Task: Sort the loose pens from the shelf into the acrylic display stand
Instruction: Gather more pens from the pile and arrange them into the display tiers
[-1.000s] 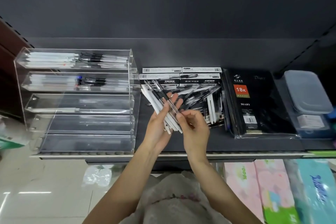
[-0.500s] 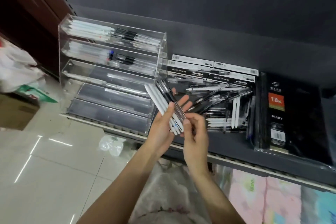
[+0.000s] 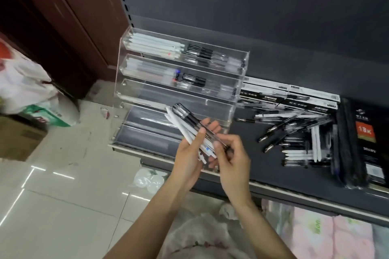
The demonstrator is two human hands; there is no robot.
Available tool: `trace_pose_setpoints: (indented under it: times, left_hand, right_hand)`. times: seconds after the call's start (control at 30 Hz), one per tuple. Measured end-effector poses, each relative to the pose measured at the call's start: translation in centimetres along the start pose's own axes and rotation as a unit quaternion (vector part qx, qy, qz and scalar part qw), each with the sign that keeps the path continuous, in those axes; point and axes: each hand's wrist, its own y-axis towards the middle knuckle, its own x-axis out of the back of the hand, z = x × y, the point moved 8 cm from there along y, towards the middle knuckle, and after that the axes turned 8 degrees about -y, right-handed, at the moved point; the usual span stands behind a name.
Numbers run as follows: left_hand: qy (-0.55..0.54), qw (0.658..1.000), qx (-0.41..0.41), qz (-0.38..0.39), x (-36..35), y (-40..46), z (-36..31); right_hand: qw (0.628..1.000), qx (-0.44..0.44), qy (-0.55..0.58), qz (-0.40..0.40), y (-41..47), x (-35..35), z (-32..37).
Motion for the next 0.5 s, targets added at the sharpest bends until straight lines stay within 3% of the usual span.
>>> trace_pose_setpoints:
  times: [0.23,0.37,0.5]
  left_hand:
    - [0.029,0.998,0.056,0.032,5.7,2.0,-7.0]
    - [0.045,0.994,0.081,0.054,5.9,2.7,-8.4]
    - [0.032,0.993,0.077,0.078,5.9,3.8,-10.1]
  right_hand:
    - [0.972,0.037,-0.234,-0.002,1.6,-8.2,3.3]
    - [0.970,0.050,-0.237,-0.004,2.3,-9.1,5.6]
    - [0.930,0.111,-0.335,-0.097,4.1,-5.6,9.1]
